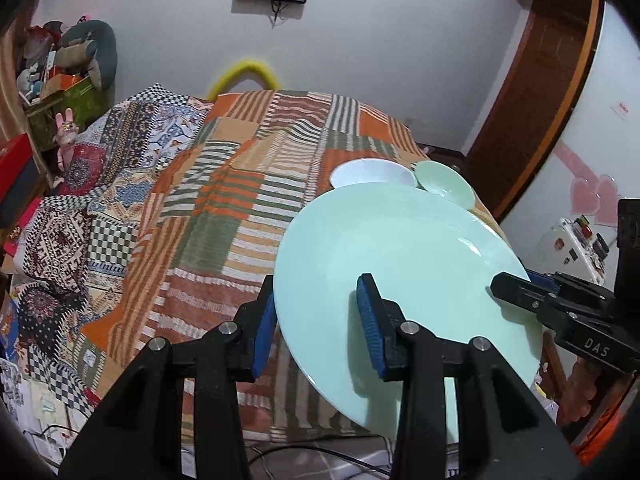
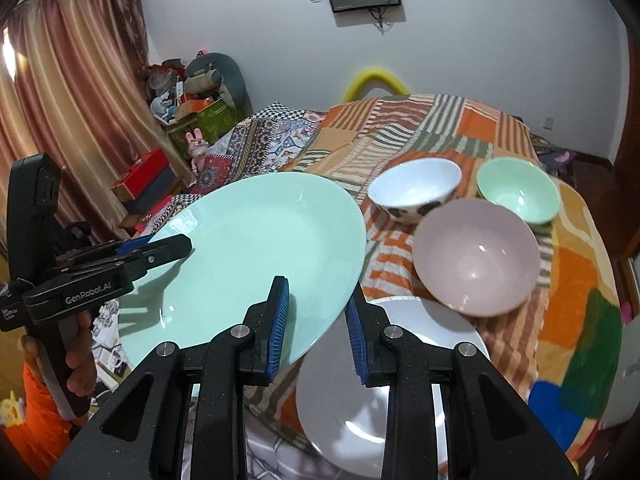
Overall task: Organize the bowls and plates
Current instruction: 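Lower the mint-green plate onto the white plate and open the left gripper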
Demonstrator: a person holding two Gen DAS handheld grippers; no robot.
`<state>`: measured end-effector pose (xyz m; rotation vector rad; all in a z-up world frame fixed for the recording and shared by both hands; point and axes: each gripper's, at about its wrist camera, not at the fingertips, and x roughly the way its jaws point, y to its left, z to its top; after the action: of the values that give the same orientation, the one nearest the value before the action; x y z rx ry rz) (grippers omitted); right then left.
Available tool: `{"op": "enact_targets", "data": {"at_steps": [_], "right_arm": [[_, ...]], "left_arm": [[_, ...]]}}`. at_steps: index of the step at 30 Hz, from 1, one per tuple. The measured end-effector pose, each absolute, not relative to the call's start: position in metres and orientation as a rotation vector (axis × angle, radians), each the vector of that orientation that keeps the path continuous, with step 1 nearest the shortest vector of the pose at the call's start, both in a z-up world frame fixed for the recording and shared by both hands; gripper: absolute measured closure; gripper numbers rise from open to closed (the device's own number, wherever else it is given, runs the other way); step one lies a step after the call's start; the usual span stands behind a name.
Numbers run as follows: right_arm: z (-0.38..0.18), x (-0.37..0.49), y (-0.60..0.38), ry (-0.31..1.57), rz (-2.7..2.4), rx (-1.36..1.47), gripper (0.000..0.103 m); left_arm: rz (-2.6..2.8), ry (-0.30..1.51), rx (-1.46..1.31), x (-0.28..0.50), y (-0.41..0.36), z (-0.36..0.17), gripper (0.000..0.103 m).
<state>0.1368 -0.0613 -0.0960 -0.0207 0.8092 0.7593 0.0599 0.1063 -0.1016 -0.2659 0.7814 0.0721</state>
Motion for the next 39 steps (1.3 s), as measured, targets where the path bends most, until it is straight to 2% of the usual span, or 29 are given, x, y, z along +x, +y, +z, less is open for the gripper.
{"op": "enact_targets", "data": {"at_steps": [16,39], "right_arm": [[-0.127,0.124,-0.103,0.885,0.69,0.027,0.077],[-0.182,0.134,-0.143,1.05,0.613,0.118,0.077]], "left_arm": [[-0.004,0.917,-0.306,0.068,0.069,-0.149,0.064],[-0.06,1.131,-0.227,0.113,0.026,-0.211,0.064]]}}
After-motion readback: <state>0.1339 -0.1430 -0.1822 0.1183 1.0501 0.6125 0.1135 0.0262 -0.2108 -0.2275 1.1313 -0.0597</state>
